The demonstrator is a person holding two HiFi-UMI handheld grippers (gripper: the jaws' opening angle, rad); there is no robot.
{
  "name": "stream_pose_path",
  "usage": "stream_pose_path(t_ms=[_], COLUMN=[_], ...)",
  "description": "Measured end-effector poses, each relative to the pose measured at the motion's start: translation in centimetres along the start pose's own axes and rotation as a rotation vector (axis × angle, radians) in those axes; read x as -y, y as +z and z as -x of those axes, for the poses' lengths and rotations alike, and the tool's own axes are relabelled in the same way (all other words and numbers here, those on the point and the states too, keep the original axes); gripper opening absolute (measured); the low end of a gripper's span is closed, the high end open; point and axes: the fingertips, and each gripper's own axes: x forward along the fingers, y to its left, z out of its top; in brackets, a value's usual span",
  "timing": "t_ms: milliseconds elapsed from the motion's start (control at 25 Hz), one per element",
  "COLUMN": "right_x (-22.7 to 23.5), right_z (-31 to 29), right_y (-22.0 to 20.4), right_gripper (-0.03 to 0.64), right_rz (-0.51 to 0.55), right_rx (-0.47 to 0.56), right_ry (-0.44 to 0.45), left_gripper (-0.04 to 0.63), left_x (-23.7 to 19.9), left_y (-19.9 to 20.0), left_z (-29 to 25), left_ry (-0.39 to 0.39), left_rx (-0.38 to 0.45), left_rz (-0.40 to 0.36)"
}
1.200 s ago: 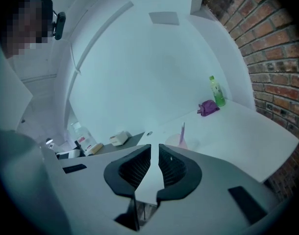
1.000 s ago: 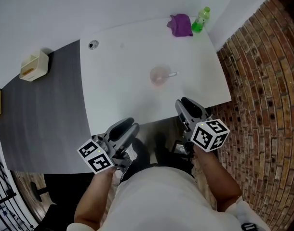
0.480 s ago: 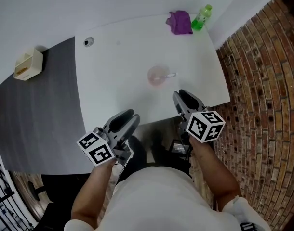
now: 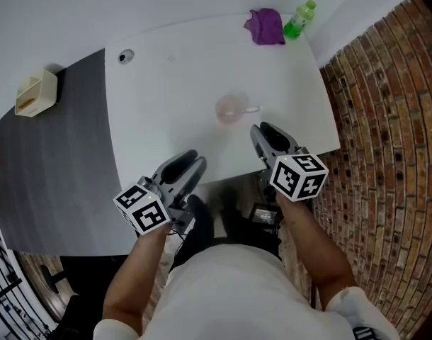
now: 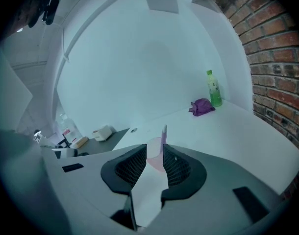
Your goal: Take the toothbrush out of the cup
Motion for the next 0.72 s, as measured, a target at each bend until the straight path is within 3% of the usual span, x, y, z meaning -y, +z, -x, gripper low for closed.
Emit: stream_pose_path(t_ms=[720], right_x=[1.0], right_z=[-3.4], right_y=[0.2], right_gripper=[0.084], right_rz=[-0.014], right_rx=[-0.024], right_ry=[-0.013], left_gripper=[0.117], left_x=[-3.1], left_y=[0.4], left_z=[-3.2], left_ry=[0.025], left_rx=[-0.04], left_rz=[0.005])
